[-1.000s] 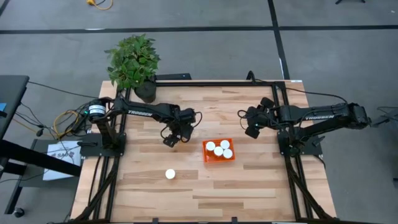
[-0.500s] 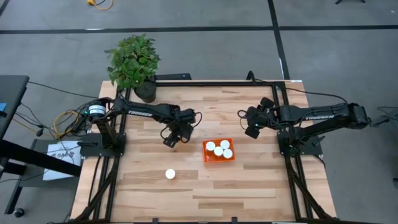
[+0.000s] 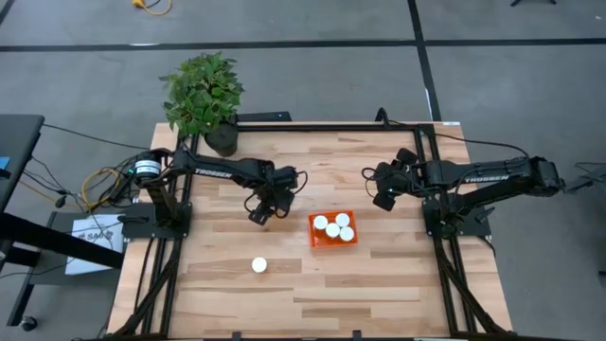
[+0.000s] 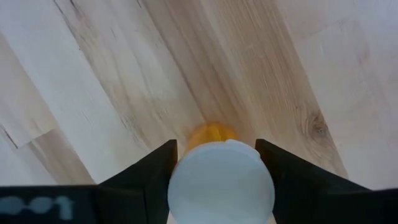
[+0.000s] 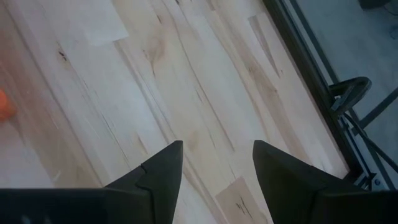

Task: Pick and place pill bottles into a basket
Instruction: Put the orange pill bottle into the orange bin

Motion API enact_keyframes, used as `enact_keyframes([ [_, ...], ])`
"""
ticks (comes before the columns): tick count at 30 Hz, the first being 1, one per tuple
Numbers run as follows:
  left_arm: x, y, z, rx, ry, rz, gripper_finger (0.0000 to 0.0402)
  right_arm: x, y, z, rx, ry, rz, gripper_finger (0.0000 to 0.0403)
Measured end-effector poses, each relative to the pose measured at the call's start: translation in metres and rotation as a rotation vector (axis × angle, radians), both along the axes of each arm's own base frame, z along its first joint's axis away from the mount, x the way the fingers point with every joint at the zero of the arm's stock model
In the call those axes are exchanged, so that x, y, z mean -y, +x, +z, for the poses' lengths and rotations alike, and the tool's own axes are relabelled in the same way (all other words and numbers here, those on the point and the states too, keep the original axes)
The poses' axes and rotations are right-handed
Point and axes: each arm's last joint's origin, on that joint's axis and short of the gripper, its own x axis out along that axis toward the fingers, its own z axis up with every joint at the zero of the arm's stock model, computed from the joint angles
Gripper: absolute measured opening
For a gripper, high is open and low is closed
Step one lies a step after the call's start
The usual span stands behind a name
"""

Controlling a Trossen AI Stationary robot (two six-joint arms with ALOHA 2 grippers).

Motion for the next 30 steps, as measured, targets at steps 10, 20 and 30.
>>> enact_keyframes([
  [10,0.002,0.000,0.000,-0.005,0.018,0.004,0.0206,0.000,0.000,0.000,0.000,0.000,0.000,0.0189],
  [20,0.006,0.000,0.000,-0.013,0.035,-0.003,0.0207,0.000,0.000,0.000,0.000,0.000,0.000,0.0189],
  [30,0.007,0.004,0.010,-0.012,0.047,-0.006,0.0193,0.000,0.000,0.000,0.000,0.000,0.000,0.0189],
])
